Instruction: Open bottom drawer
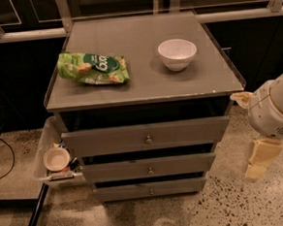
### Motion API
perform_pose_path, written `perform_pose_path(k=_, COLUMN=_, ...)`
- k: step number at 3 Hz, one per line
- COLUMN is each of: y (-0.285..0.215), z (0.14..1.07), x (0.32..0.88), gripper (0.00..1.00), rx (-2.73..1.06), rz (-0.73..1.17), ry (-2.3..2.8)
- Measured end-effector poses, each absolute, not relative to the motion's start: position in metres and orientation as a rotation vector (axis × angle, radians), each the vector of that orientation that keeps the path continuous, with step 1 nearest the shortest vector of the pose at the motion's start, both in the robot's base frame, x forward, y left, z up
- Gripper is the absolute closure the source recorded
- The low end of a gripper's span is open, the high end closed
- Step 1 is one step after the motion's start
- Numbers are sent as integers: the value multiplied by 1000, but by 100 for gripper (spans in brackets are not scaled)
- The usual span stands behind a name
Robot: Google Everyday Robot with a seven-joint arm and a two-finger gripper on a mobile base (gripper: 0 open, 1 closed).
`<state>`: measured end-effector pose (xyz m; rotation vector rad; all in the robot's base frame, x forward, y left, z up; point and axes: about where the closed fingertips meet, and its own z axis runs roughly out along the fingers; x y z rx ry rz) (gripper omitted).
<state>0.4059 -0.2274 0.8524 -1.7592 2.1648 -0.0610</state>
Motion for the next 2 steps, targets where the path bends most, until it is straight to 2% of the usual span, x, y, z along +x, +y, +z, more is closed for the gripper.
perform_pose_path(k=1, y=-227, z=853, x=406, gripper=0, rx=-1759, rz=-60, ry=2165)
perform_pose_path(k=2, y=-219, z=808, x=408, gripper=0, rx=-1785, rz=71, ry=2153)
